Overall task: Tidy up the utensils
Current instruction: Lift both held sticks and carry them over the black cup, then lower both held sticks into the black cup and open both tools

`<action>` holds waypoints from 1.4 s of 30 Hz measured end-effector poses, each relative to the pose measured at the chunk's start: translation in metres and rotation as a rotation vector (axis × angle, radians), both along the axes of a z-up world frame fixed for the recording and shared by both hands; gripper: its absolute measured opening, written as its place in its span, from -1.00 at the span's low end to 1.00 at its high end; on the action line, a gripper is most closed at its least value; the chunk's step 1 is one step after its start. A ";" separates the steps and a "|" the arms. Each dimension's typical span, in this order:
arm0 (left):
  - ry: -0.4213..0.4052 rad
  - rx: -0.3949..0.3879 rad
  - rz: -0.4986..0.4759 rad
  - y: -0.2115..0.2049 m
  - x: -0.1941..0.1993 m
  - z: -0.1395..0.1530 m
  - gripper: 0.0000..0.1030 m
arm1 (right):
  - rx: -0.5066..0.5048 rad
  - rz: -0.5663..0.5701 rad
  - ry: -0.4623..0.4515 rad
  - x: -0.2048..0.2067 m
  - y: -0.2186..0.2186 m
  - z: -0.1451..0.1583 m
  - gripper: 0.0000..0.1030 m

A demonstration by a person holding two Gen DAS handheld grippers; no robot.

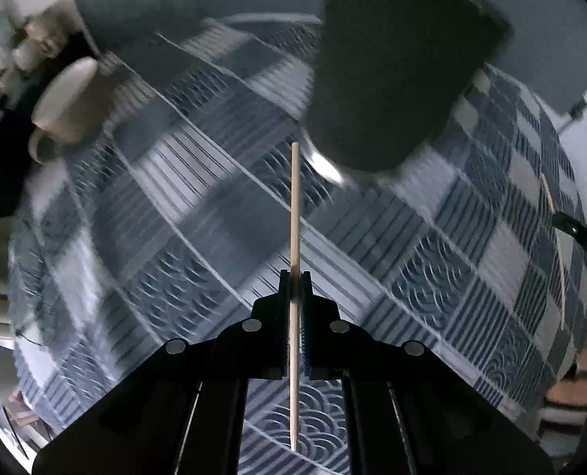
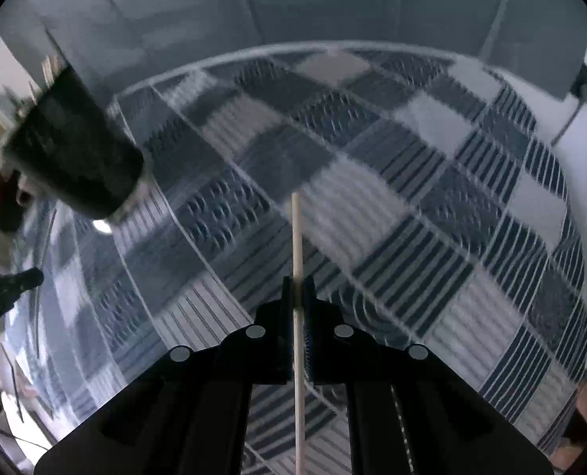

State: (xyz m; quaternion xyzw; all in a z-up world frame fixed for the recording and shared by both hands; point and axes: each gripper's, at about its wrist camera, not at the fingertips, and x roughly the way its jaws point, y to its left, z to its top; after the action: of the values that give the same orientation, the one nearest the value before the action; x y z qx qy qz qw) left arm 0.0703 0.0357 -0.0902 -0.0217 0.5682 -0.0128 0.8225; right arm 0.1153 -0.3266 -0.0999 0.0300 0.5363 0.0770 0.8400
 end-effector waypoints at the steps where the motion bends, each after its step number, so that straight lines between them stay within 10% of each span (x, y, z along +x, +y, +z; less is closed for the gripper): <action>1: -0.019 -0.003 0.015 0.007 0.004 0.010 -0.90 | 0.006 0.005 -0.024 0.005 0.003 0.011 -0.91; 21: -0.282 -0.063 0.024 0.017 0.077 0.152 -0.90 | 0.051 0.135 -0.339 0.063 0.089 0.182 -0.91; 42: -0.425 -0.267 -0.087 -0.028 0.138 0.156 -0.90 | 0.152 0.257 -0.478 0.106 0.172 0.197 -0.91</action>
State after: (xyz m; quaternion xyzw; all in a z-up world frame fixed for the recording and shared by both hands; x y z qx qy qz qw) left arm 0.2085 0.0075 0.0658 -0.1024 0.3764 -0.1271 0.9119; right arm 0.2209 -0.1547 0.0973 0.0057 0.3152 0.2275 0.9213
